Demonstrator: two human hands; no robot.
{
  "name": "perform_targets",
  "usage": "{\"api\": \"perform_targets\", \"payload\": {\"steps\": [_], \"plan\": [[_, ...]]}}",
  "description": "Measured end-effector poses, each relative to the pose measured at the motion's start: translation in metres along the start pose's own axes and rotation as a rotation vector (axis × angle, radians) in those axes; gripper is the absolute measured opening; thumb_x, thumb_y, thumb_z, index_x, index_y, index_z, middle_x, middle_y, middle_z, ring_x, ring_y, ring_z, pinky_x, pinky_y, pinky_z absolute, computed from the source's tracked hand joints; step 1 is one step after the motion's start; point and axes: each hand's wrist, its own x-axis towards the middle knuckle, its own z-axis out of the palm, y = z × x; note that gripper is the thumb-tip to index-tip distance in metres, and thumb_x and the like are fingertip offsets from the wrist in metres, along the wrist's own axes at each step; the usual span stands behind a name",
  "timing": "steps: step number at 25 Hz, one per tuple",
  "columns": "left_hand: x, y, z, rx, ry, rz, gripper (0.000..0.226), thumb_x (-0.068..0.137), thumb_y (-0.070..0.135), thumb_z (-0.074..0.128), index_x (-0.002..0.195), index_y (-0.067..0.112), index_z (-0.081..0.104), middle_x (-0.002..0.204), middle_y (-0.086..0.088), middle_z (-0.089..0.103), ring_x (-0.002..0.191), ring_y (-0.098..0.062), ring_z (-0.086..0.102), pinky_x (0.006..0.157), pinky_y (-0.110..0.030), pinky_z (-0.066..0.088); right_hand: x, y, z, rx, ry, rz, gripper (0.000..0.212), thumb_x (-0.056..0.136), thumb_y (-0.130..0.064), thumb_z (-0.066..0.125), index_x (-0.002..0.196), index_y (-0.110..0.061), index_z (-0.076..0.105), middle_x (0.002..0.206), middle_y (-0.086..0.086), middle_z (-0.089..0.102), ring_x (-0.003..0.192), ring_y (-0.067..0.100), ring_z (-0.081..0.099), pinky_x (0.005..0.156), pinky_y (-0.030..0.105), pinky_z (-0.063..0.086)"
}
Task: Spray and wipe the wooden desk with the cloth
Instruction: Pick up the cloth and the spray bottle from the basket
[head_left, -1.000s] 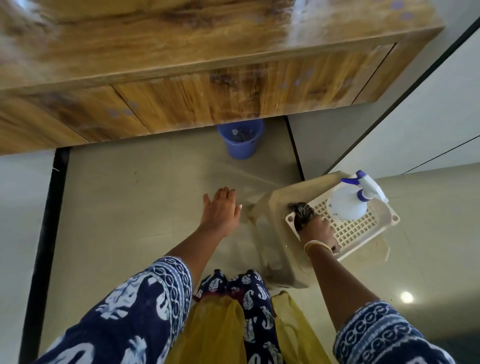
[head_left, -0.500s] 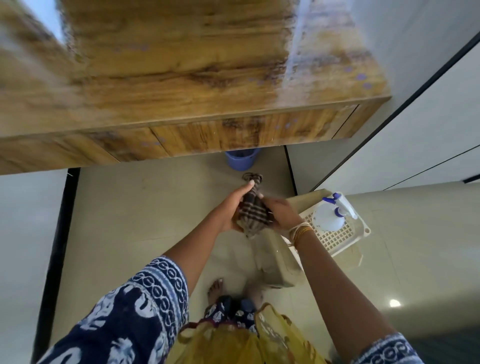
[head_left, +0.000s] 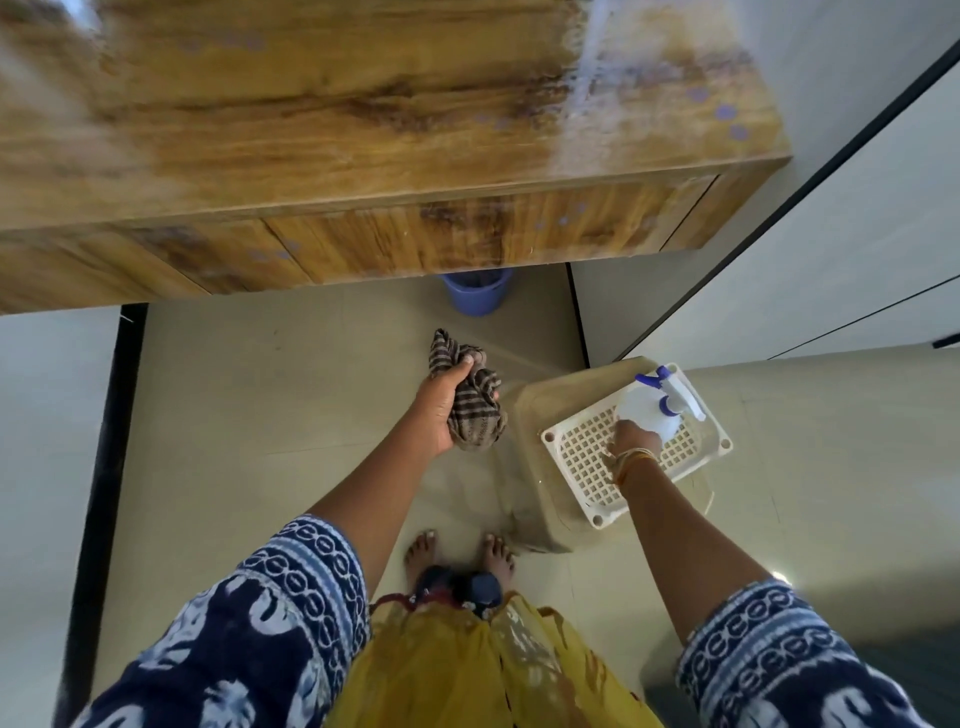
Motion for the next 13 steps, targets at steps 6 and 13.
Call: {"api": "perform_targets", "payload": {"steps": [6, 13], "plan": [[0.016, -0.009, -0.019, 0.02, 0.163, 0.005, 0.016, 0.096, 0.021, 0.057, 0.108, 0.012, 0.063, 0.09, -0.006, 0.065, 0.06, -0.017, 0.068, 0.061, -0.03, 0.055, 0.038, -0.011, -0.001, -0.006, 0.11, 0.001, 0.083, 0.083, -0.021, 0.068, 0.147, -0.038, 0.02, 0.149, 0.011, 0.031, 0.125, 0.033, 0.047, 0.102, 0.052, 0.044], [0.014, -0.002, -0.022, 0.02, 0.217, 0.057, 0.009, 0.095, 0.019, 0.059, 0.098, 0.013, 0.065, 0.09, -0.003, 0.064, 0.061, -0.015, 0.066, 0.06, -0.026, 0.056, 0.033, -0.02, 0.01, -0.134, 0.247, -0.08, 0.066, 0.09, -0.039, 0.062, 0.147, -0.036, 0.028, 0.151, 0.01, 0.029, 0.128, 0.035, 0.045, 0.101, 0.051, 0.041]]}}
